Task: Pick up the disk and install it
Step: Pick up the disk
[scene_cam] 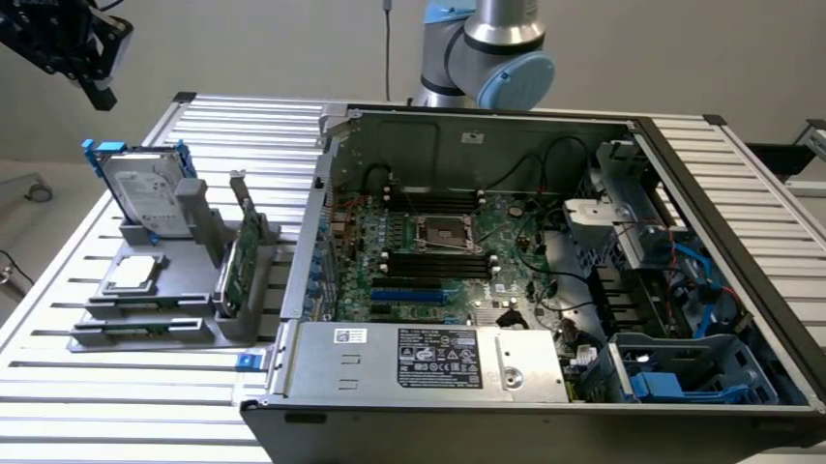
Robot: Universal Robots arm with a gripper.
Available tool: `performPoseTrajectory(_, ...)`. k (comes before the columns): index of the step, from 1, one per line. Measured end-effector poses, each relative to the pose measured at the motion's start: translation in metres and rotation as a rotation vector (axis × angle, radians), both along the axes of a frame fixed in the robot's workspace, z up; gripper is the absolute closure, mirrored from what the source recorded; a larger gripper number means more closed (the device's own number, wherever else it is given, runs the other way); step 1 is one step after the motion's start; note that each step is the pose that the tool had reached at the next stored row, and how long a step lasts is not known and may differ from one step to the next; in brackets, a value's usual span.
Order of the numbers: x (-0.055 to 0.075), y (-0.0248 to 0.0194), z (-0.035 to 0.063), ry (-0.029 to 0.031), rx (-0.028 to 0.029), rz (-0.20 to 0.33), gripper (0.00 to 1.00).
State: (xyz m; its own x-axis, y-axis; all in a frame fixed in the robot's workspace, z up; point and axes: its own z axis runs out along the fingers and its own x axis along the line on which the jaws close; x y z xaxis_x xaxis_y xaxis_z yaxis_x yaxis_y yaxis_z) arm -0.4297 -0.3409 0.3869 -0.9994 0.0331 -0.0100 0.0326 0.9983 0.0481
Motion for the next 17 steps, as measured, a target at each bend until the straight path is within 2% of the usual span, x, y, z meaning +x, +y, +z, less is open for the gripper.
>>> performPoseTrajectory(17, -0.0035, 0.0, 0.0, 0.0, 0.0, 0.002, 0.89)
